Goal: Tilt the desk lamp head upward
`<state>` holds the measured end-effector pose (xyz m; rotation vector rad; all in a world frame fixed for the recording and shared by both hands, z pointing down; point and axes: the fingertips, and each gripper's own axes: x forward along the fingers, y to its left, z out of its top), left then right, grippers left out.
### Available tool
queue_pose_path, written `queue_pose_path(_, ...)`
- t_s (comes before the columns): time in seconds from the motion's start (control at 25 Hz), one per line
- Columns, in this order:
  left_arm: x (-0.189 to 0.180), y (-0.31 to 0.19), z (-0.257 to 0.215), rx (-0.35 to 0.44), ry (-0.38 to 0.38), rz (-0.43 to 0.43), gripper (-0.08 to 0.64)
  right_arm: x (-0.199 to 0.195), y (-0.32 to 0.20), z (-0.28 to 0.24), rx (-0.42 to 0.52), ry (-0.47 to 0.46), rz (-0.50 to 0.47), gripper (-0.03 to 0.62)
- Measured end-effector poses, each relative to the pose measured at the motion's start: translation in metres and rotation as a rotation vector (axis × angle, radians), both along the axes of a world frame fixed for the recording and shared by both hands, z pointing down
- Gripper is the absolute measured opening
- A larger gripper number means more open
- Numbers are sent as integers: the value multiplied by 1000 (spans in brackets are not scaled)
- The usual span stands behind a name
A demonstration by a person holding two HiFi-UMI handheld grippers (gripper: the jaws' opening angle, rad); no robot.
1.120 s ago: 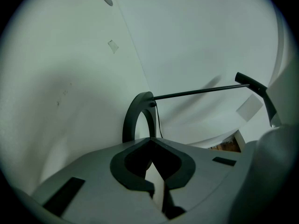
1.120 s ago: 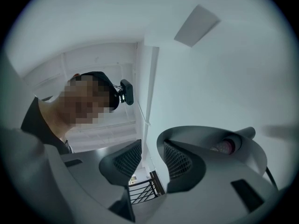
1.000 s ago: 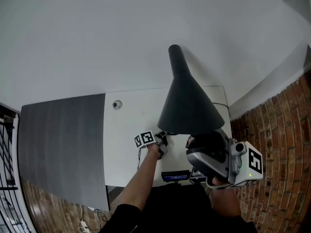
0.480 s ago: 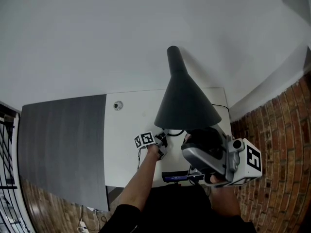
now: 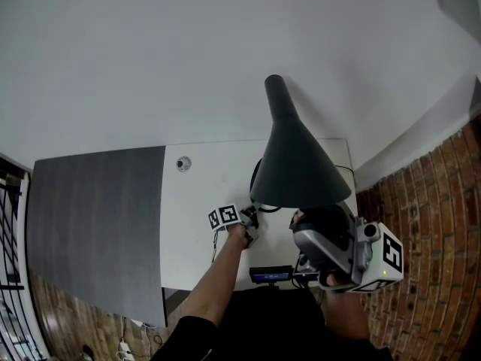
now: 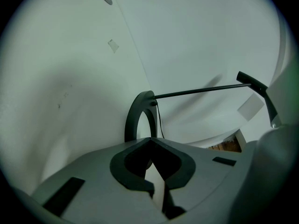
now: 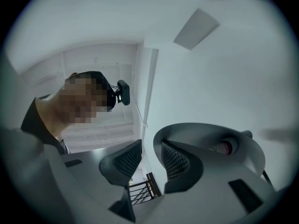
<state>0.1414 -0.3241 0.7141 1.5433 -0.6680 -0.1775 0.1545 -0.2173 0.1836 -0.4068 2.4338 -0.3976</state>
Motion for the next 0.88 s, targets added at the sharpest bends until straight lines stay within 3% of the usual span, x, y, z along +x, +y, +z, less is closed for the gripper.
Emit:
queue_pose_path(0.12, 1, 1, 0, 6, -28, 9, 11, -3, -2, 0, -3, 33, 19, 137)
queue_pose_path(0.44, 13, 1, -4, 29, -83, 70, 11, -8, -2, -1, -21, 16, 6, 137)
queue_pose_path(0.88, 11, 5, -1, 31, -80, 64, 9, -8, 1, -1, -30, -17, 2, 137)
